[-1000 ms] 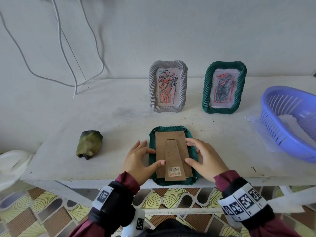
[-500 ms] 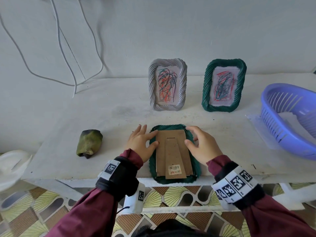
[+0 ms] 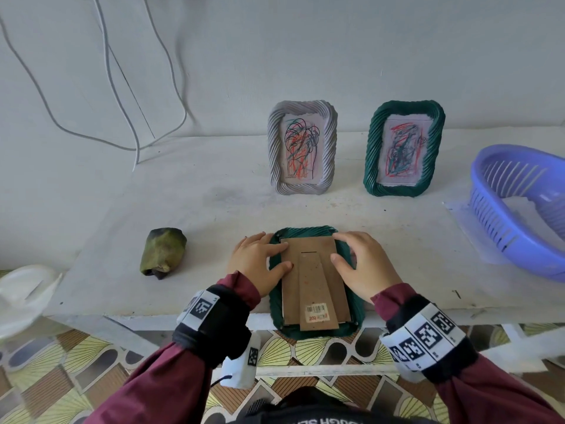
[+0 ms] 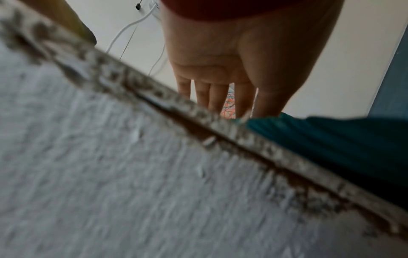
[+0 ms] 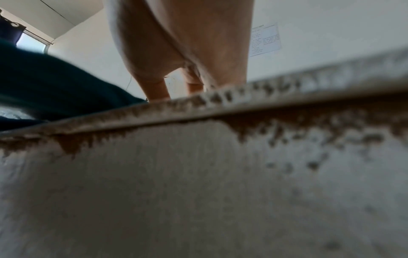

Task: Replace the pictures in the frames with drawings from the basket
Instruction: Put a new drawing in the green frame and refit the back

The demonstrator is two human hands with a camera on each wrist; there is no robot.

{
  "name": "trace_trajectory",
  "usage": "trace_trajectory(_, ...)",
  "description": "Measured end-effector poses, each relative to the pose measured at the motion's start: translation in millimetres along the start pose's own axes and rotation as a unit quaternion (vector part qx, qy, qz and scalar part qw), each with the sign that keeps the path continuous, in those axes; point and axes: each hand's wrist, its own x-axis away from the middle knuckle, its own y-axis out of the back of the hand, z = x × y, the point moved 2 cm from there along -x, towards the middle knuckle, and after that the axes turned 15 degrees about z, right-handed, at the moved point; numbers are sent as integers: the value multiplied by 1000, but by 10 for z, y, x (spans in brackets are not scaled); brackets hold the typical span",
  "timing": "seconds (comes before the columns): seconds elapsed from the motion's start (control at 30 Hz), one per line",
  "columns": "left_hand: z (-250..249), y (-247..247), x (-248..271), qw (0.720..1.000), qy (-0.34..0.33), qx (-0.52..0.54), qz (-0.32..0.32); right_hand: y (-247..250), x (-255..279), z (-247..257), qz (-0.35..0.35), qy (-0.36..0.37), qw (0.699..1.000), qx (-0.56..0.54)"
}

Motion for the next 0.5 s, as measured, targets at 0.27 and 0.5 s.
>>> trace_trajectory(0.27,4,-51,61,984,19,132,-120,-42,20,-64,-39,14,999,-18)
trace_trajectory(0.5,12,-19,31,995,23,52,-82,-70,-25,-80,-39,-22,995,89)
